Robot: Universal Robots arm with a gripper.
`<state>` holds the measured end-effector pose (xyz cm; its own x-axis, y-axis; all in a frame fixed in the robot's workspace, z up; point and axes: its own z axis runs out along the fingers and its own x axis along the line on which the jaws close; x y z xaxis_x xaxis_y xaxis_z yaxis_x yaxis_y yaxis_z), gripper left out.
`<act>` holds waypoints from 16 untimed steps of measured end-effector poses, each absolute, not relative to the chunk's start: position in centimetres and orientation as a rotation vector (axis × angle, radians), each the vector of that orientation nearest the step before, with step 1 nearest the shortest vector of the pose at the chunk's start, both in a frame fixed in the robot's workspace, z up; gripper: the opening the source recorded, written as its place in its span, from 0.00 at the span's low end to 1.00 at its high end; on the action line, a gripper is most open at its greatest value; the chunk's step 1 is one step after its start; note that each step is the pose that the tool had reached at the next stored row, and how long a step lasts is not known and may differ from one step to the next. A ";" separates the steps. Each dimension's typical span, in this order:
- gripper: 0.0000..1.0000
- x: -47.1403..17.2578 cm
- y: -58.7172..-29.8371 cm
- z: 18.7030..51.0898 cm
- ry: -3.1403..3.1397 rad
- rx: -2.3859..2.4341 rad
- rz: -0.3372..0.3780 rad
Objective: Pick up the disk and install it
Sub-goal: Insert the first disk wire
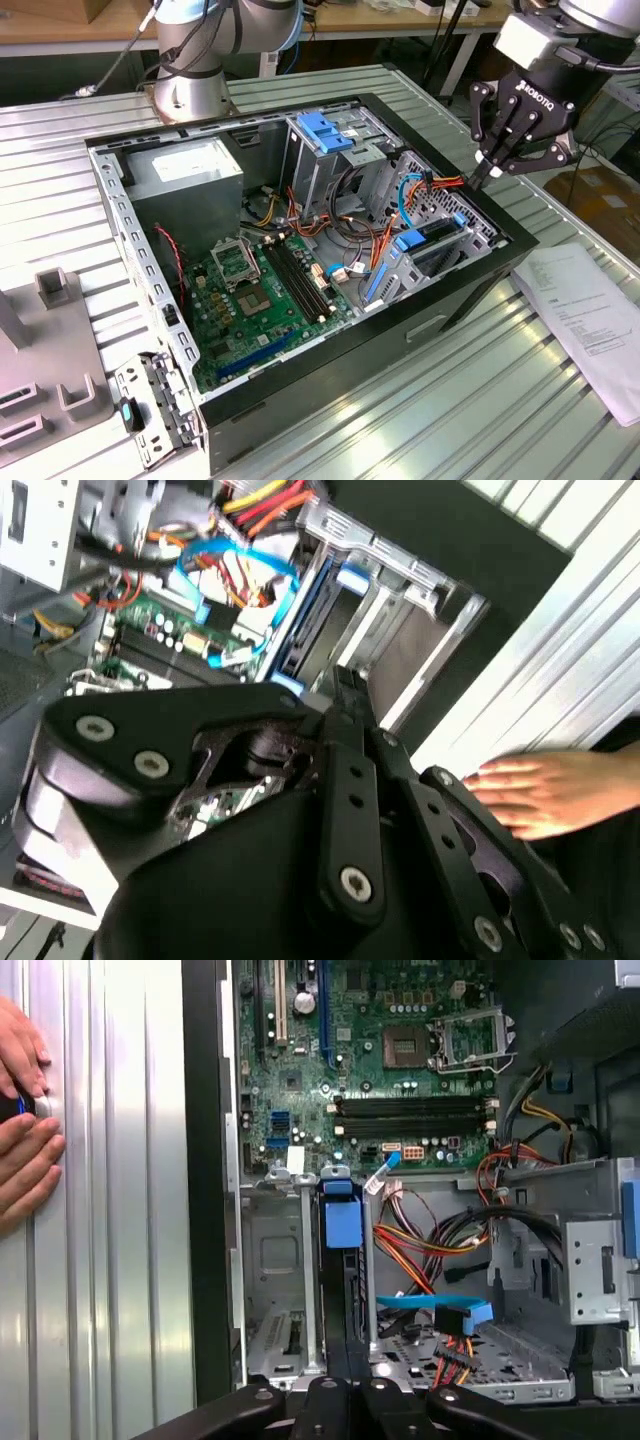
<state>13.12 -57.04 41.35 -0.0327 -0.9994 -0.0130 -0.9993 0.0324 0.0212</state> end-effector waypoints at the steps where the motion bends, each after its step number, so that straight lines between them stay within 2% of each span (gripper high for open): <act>1: 0.11 13.5 -57.0 41.3 -2.249 2.185 -0.038; 16: 0.11 17.1 -56.1 40.7 -2.132 2.298 -0.038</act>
